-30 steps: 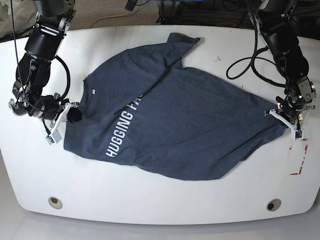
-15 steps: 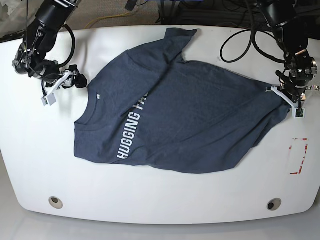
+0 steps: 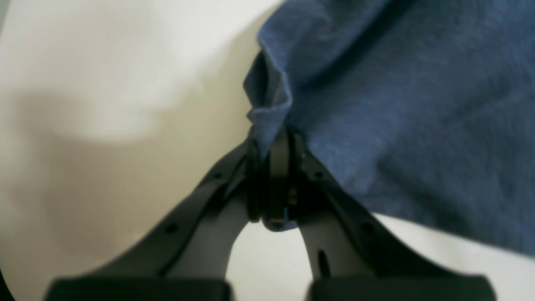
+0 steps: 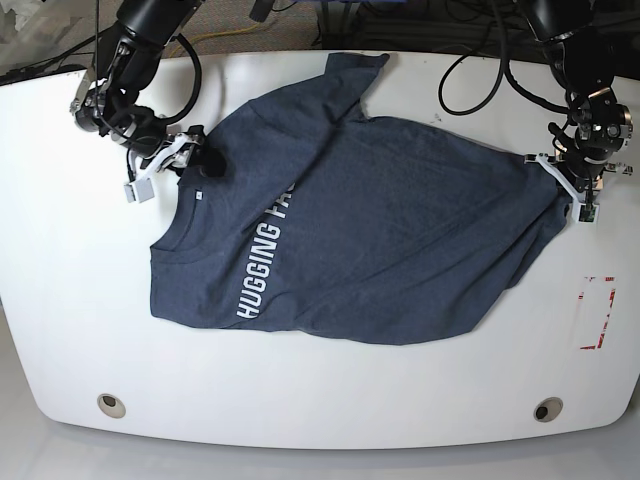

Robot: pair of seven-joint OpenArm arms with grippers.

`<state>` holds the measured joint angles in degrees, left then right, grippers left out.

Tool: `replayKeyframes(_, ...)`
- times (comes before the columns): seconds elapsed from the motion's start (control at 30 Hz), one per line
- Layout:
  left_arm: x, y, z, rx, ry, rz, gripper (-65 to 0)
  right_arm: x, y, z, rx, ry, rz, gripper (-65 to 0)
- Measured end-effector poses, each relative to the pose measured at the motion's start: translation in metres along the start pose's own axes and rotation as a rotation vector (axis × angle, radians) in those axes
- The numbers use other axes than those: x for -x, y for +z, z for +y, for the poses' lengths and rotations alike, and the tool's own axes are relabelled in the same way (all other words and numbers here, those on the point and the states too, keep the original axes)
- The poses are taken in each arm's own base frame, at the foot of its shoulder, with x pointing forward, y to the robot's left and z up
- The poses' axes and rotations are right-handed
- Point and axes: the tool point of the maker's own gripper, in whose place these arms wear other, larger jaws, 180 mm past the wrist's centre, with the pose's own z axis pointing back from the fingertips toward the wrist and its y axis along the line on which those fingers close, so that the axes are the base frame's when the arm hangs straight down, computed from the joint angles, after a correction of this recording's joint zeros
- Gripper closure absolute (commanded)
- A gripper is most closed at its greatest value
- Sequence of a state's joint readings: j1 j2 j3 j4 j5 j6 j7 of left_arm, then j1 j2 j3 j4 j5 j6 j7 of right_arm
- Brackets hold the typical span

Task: Fold the T-shirt properly
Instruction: 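Regrasp the shirt's shoulder corners with both grippers, then lift the shirt by the shoulders and lay it flat again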

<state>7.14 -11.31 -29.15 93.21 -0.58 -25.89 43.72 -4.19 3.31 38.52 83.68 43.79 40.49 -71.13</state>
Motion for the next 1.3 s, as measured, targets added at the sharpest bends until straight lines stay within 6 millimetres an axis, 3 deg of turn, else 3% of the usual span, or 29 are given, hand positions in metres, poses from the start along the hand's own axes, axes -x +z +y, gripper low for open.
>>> replayKeyframes(0.1, -0.005, 0.003, -0.005, 0.026, -0.037, -0.021, 0.0, 0.001, -0.007, 0.011, -0.023, -0.002, -0.007, -33.5)
replayKeyframes(0.27, -0.002, 0.006, -0.006, 0.029, -0.052, -0.012, 0.0, 0.0, -0.007, 0.006, -0.002, -0.009, -0.026, -4.9)
replayKeyframes(0.33, -0.005, 0.008, -0.006, 0.025, -0.056, -0.02, 0.0, 0.002, -0.007, 0.002, 0.013, -0.019, -0.019, -0.8)
replayKeyframes(0.53, 0.0, 0.012, -0.008, 0.026, -0.07, -0.016, 0.0, -0.002, 0.007, -0.015, 0.062, 0.02, 0.006, 0.0)
replayKeyframes(0.73, -0.016, 0.034, -0.006, -0.011, -0.048, -0.092, 0.0, -0.019, 0.045, -0.029, 0.159, 0.138, -0.008, 0.0)
replayKeyframes(0.9, -0.021, 0.05, -0.018, -0.015, -0.057, -0.127, 0.0, -0.015, 0.078, -0.037, 0.242, 0.233, 0.028, 0.0)
replayKeyframes(1.1, 0.0, 0.056, -0.018, -0.027, 0.015, -0.098, 0.0, -0.013, 0.116, -0.059, 0.347, 0.224, 0.015, 0.0)
replayKeyframes(1.23, 0.01, 0.06, -0.011, -0.066, 0.086, -0.085, 0.0, -0.017, 0.119, -0.06, 0.352, 0.244, 0.021, 0.0)
replayKeyframes(1.3, -0.001, 0.061, -0.013, -0.069, 0.08, -0.102, 0.0, -0.032, 0.117, -0.057, 0.344, 0.287, 0.018, 0.0)
